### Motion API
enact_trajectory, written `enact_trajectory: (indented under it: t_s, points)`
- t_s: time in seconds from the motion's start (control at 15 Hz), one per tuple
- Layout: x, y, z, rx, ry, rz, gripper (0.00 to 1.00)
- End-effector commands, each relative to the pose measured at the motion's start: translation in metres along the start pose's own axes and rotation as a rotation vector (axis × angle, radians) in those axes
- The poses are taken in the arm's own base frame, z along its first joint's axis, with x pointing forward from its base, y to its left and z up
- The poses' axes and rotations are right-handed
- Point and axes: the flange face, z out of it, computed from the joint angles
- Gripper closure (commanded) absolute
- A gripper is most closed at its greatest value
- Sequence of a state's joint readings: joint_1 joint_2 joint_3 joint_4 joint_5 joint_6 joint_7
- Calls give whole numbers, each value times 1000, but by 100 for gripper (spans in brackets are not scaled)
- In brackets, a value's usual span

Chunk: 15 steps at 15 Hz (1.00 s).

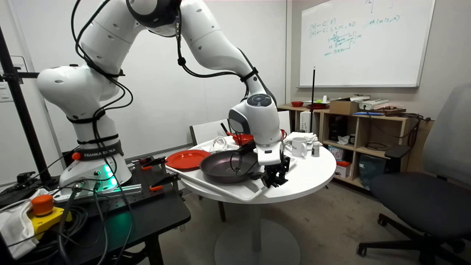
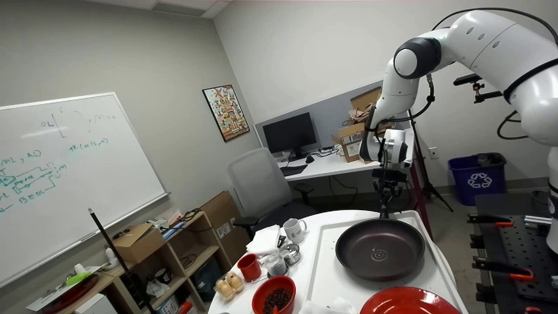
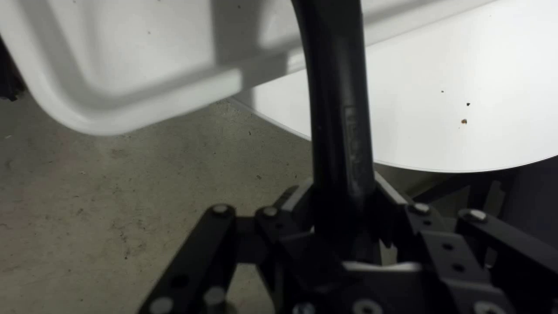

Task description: Twist the pan handle 90 degrees

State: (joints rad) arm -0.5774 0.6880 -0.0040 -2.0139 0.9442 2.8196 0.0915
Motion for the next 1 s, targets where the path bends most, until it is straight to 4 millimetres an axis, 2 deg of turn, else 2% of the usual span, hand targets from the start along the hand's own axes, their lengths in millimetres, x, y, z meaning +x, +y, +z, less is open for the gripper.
enact_trajectory:
  t_s: [0.0, 0.27, 0.33, 0.93]
  points:
    - [0, -1, -1, 0, 0, 0, 68]
    - [0, -1, -1, 0, 0, 0, 68]
    - [0, -1, -1, 0, 0, 0, 92]
    - [10, 6, -3, 25, 3, 37, 92]
